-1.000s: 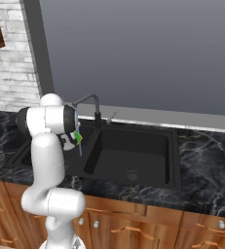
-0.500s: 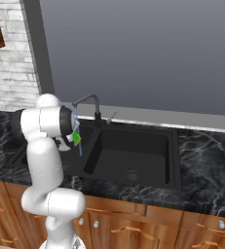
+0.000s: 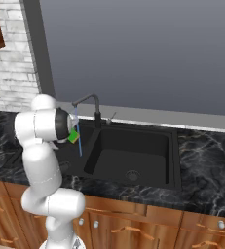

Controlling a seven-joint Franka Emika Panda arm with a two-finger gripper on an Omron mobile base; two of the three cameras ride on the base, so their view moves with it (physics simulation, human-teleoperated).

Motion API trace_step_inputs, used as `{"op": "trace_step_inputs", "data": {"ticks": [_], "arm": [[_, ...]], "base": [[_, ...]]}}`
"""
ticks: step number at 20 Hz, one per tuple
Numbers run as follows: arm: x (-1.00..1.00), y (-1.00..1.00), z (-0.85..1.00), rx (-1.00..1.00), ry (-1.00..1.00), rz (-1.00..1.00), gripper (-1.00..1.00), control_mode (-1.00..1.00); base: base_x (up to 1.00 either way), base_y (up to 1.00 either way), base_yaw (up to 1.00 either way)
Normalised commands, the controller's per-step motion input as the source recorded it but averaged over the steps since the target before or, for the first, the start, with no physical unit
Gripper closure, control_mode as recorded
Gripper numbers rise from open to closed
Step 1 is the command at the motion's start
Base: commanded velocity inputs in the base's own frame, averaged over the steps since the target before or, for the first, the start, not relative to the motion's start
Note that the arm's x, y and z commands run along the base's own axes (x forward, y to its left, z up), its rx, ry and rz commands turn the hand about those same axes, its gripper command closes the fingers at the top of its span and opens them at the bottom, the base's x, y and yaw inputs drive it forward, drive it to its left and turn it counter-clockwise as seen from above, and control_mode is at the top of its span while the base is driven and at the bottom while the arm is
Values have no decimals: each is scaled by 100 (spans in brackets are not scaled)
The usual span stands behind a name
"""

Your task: Soak the sponge with water for a few seconds and then drop it inside the sink.

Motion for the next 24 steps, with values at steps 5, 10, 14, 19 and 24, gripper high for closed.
{"op": "trace_step_inputs", "data": {"ticks": [5,10,14,19,24], "arm": [[-21,1,7,0,14,0,100,-100],[-29,2,2,0,16,0,100,-100],[-30,3,8,0,14,0,100,-100],[-26,3,22,0,9,0,100,-100],[-20,10,18,0,3,0,100,-100]], "base": [[0,0,0],[0,0,0],[0,0,0],[0,0,0],[0,0,0]]}}
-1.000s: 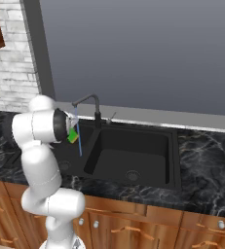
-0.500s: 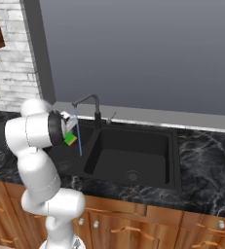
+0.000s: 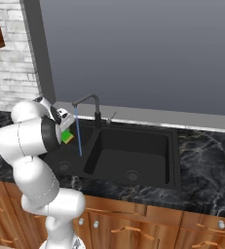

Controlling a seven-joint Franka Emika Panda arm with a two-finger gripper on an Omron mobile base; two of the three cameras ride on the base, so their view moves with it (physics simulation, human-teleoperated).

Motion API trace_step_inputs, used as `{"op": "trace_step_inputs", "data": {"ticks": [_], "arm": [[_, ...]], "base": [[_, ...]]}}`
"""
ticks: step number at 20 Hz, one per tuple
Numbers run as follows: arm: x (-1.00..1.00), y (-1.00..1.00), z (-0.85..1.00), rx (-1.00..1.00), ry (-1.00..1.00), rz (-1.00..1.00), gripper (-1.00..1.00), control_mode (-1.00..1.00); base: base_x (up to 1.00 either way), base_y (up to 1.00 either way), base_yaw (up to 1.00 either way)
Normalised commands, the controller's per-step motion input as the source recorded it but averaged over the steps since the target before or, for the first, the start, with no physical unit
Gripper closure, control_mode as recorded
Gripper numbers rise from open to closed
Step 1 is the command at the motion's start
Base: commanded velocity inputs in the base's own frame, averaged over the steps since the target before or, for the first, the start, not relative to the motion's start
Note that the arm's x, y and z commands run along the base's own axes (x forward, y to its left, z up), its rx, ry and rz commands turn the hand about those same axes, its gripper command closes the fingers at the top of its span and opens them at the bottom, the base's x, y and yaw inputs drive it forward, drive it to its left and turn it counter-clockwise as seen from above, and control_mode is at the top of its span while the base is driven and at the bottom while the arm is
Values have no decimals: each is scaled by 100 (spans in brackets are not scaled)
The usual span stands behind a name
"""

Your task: Soak the sponge with water for a few seconds and then drop it inside the sink.

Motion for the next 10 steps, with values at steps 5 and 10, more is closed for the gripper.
{"op": "trace_step_inputs", "data": {"ticks": [5,10], "arm": [[-23,22,0,3,0,0,100,-100],[-14,22,0,6,0,0,100,-100]], "base": [[0,0,0],[0,0,0]]}}
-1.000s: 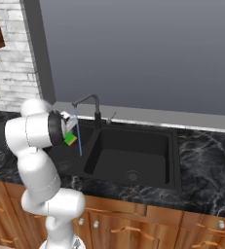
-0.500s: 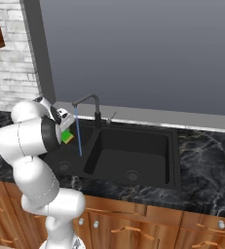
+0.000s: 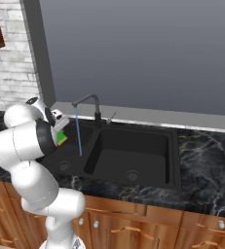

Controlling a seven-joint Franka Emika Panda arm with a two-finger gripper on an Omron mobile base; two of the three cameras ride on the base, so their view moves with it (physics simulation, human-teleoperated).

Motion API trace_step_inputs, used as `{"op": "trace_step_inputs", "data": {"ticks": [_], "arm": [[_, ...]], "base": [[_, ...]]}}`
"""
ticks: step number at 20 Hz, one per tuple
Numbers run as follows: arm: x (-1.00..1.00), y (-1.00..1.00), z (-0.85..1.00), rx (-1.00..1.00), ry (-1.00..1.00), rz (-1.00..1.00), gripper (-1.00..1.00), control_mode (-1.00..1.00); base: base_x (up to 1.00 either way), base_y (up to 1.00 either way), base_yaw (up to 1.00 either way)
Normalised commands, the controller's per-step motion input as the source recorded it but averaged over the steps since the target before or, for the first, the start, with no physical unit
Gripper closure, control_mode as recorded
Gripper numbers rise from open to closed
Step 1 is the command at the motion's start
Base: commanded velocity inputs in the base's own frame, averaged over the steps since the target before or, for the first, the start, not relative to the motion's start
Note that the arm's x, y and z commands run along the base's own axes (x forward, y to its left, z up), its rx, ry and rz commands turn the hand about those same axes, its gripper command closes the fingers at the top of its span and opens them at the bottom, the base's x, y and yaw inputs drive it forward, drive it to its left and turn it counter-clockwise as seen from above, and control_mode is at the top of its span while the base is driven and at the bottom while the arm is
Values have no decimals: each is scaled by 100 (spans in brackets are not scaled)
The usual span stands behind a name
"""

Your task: Soak the sponge with water for a few seconds and then drop it inside the sink.

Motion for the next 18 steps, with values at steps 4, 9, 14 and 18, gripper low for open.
{"op": "trace_step_inputs", "data": {"ticks": [4,9,14,18], "arm": [[-2,6,1,5,0,0,100,-100],[0,0,0,10,0,-3,100,-100],[0,3,0,14,1,-9,100,-100],[0,9,1,13,0,-14,100,-100]], "base": [[0,0,0],[0,0,0],[0,0,0],[0,0,0]]}}
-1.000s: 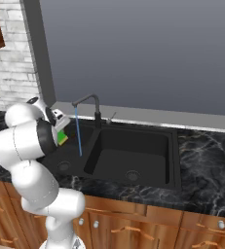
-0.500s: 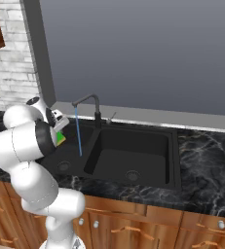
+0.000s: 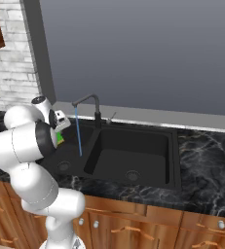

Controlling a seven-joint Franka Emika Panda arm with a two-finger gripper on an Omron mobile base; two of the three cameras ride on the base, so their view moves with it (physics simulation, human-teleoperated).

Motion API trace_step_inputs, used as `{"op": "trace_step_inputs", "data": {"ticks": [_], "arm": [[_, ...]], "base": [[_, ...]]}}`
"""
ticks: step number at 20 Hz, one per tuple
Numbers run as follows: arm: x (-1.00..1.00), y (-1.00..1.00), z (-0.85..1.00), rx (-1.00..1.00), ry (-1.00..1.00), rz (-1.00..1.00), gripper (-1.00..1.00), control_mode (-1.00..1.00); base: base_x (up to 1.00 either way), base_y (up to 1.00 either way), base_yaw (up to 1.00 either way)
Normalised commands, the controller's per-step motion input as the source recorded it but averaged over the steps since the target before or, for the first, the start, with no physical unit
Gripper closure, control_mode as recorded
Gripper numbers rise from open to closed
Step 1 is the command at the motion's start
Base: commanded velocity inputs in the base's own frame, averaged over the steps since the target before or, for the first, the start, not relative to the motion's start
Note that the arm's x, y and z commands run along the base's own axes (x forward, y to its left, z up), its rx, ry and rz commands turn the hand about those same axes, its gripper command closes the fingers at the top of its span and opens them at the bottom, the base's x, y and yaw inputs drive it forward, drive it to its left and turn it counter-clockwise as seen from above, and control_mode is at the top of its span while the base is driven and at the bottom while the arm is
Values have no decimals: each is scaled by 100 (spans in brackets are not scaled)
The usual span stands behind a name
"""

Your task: Soak the sponge with water for a few seconds and then drop it inside the sink.

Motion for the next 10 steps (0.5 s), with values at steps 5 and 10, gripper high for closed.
{"op": "trace_step_inputs", "data": {"ticks": [5,10], "arm": [[1,16,1,3,5,-22,100,-100],[11,5,0,0,15,-31,100,-100]], "base": [[0,0,0],[0,0,0]]}}
